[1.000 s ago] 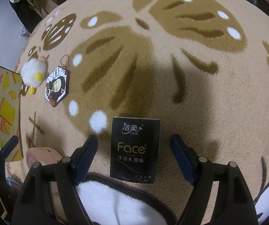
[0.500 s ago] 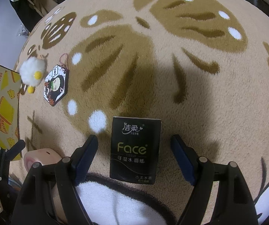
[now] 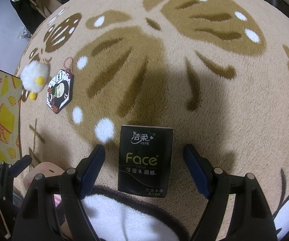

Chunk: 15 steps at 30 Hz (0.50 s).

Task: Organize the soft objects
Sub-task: 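Grasp the pink swirl cushion with the left gripper while the right gripper grasps the Face tissue pack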

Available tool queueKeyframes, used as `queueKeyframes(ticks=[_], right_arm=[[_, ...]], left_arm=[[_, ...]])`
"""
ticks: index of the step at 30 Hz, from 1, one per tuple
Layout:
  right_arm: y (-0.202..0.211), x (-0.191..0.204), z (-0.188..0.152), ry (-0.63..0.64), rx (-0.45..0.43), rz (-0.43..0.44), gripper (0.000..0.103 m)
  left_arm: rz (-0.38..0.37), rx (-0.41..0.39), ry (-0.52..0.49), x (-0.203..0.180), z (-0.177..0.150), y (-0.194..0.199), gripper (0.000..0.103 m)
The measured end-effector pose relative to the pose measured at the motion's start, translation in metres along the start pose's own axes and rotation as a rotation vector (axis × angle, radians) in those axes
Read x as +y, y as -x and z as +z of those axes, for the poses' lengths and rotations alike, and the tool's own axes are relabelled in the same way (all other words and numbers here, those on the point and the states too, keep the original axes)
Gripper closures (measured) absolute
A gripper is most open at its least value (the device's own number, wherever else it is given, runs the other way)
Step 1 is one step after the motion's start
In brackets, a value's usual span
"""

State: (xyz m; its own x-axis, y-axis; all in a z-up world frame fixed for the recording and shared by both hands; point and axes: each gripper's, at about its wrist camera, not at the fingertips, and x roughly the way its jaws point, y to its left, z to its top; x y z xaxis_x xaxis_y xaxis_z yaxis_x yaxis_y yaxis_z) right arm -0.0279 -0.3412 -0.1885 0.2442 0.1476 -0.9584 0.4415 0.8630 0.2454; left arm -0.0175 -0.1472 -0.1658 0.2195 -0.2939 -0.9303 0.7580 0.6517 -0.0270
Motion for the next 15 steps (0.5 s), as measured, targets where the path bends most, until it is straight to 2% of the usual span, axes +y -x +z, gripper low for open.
queueKeyframes(ticks=[4,6,7,11,14,15], right_arm=[[-0.001,0.000,0.000,0.000,0.000,-0.002,0.018],[0.000,0.001,0.000,0.000,0.000,-0.004,0.018],[0.000,0.001,0.000,0.000,0.000,-0.004,0.018],[0.000,0.000,0.000,-0.004,0.001,-0.004,0.018],[0.000,0.001,0.000,0.002,0.001,-0.009,0.018],[0.000,0.001,0.000,0.002,-0.001,-0.013,0.019]], left_arm=[[-0.003,-0.003,-0.020,-0.006,-0.004,-0.005,0.001],[-0.014,0.002,-0.048,-0.011,-0.006,-0.006,0.012],[-0.044,0.012,-0.061,-0.014,-0.006,-0.006,0.019],[-0.057,0.019,-0.080,-0.022,-0.007,-0.005,0.028],[-0.102,0.046,-0.073,-0.023,-0.007,-0.008,0.045],[-0.115,0.058,-0.060,-0.022,-0.007,-0.009,0.046]])
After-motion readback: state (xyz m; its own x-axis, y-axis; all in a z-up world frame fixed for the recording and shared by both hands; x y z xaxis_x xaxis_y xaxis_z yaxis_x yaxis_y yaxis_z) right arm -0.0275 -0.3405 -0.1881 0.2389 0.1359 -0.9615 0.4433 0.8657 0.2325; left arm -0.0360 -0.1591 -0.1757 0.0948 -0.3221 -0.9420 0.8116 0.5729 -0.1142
